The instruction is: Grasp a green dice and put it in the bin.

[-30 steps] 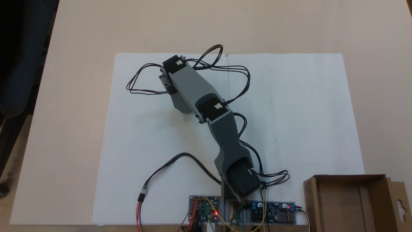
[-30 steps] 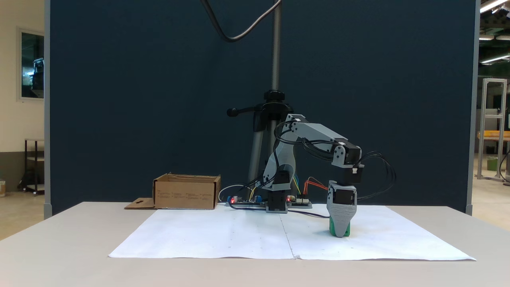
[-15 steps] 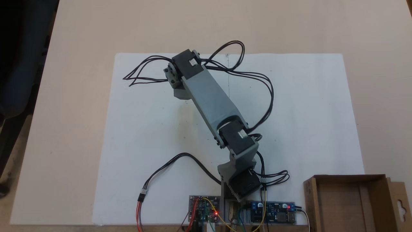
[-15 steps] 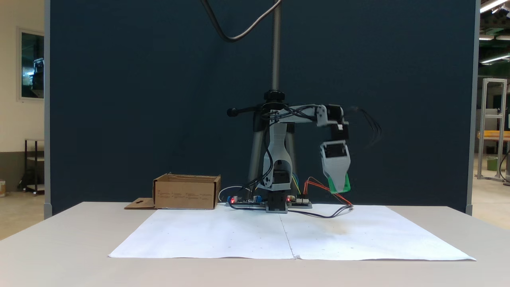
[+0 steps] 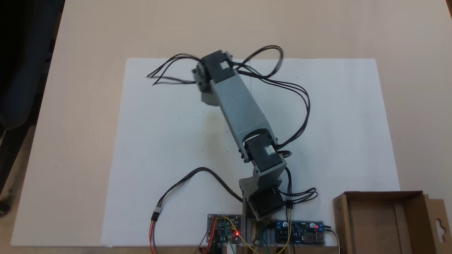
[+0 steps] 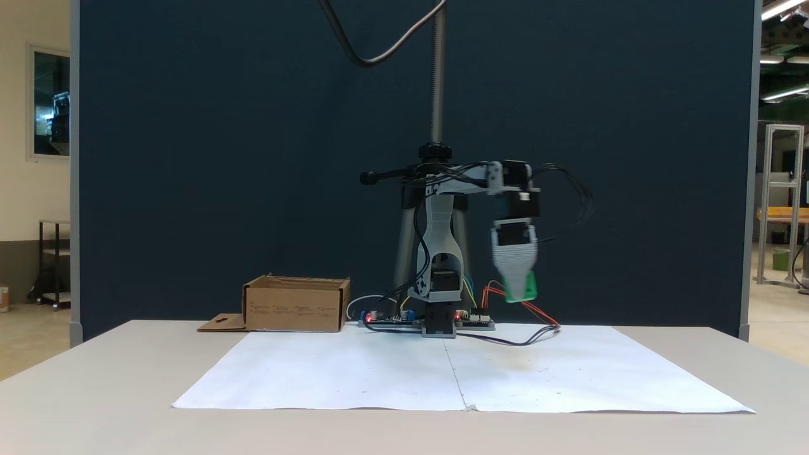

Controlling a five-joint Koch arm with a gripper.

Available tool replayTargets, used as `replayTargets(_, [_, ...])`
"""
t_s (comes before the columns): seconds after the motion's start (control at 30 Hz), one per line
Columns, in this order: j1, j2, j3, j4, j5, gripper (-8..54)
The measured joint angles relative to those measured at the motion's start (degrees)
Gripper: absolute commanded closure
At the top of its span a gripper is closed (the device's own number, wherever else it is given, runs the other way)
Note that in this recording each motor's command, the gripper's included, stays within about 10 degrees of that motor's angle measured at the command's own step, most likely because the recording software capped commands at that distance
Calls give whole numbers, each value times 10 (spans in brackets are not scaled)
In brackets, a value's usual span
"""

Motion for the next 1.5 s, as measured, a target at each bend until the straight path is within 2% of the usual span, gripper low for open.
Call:
replayTargets(0.1, [66, 11, 0, 0, -35, 340])
replayTargets(0.3, [288, 23, -42, 1, -192, 340])
replayTargets(0.5, [451, 58, -55, 4, -285, 340])
replayTargets(0.93, [819, 55, -55, 4, -427, 340])
replayTargets(1.23, [1059, 19, -55, -34, -498, 340])
replayTargets(1.4, [1252, -19, -54, -70, -578, 340])
replayTargets(1.5, [1267, -28, -55, -76, -588, 340])
